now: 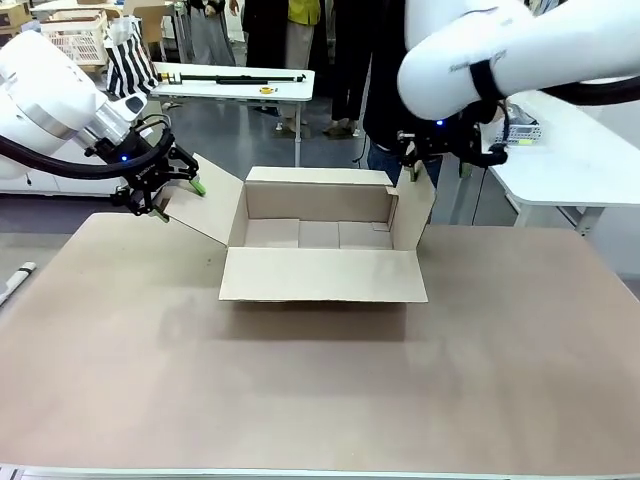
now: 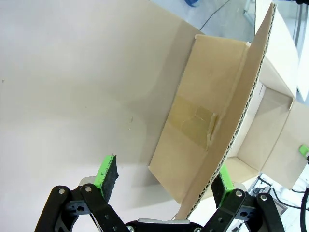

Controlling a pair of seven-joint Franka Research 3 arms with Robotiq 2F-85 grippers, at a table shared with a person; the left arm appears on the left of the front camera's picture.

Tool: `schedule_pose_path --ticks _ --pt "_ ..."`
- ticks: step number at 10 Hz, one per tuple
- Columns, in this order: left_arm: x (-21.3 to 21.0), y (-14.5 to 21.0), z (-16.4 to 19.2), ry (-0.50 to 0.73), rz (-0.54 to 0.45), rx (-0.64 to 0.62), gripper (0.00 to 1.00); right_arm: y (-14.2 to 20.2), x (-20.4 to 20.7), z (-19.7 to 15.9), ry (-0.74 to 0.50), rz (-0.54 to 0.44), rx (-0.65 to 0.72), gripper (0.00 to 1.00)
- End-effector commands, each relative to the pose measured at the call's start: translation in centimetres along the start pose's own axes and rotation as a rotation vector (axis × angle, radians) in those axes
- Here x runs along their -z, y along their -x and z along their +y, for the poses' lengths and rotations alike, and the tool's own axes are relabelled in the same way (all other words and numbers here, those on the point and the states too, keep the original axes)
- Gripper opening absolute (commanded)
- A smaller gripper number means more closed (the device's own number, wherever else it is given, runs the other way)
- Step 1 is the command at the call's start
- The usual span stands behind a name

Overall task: Pack the gift set into the box.
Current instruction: Place both hands on the side flaps of the Package Box and spread them outward, then lift both hands away from the flaps of the Package Box.

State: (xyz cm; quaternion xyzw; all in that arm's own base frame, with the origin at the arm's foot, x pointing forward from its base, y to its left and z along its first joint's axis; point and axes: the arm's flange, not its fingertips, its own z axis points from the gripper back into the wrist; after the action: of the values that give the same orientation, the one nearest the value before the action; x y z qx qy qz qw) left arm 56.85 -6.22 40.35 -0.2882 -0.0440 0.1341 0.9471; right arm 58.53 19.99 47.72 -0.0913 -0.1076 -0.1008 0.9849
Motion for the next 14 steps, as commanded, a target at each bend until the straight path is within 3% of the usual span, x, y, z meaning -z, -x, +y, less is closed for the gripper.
schedule_pose_path --ticks 1,3,5,6,14 --pt "-0.2 0.2 0.0 -0.002 0.003 -0.003 1.00 -0.4 1.4 -3.8 -0.139 0.109 0.024 1.00" --pt "-0.2 0.2 0.0 -0.002 0.003 -0.003 1.00 -1.5 2.7 -6.4 -0.193 0.146 0.123 1.00" --pt "-0.2 0.2 0.0 -0.002 0.003 -0.003 1.00 -3.1 5.0 -7.6 -0.254 0.216 0.132 1.00" --pt "-0.2 0.2 0.0 -0.002 0.003 -0.003 1.00 -2.4 3.2 -6.6 -0.176 0.160 0.124 1.00" --pt "-0.2 0.2 0.0 -0.002 0.003 -0.003 1.00 -2.4 3.2 -6.6 -0.176 0.160 0.124 1.00"
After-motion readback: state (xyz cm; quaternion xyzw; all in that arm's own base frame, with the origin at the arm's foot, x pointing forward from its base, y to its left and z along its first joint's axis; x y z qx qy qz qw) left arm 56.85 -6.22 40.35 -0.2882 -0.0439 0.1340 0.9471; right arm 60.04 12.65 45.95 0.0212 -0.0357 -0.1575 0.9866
